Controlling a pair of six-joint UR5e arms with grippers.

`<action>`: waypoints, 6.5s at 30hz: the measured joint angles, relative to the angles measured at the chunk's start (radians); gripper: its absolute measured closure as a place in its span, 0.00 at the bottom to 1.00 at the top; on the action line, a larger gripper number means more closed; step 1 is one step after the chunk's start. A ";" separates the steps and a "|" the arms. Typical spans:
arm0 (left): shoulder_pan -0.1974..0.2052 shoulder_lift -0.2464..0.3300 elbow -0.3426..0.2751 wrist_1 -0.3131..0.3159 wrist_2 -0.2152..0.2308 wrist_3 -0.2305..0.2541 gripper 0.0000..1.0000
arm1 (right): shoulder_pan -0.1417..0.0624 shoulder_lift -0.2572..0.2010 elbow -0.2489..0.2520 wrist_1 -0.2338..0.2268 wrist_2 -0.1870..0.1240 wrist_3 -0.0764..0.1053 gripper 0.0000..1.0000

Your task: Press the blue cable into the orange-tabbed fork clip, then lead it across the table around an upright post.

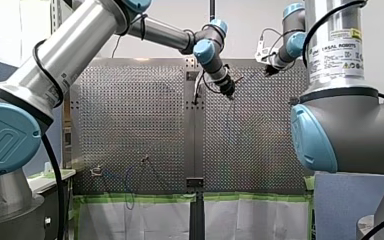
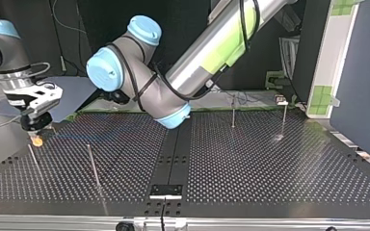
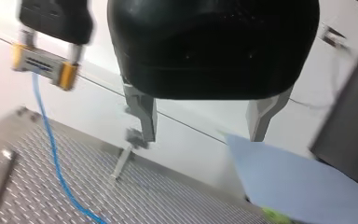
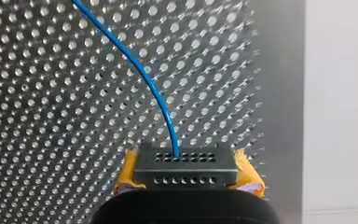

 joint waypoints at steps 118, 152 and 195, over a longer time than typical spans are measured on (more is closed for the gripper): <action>-0.001 -0.115 0.053 0.325 0.244 -0.630 0.06 | 0.102 -0.056 0.046 0.018 0.018 -0.005 1.00; 0.014 -0.103 0.053 0.387 0.109 -0.597 1.00 | 0.103 -0.059 0.046 0.018 0.018 -0.013 1.00; 0.059 -0.045 0.053 0.474 -0.013 -0.418 1.00 | 0.083 -0.056 0.027 0.014 0.029 -0.022 1.00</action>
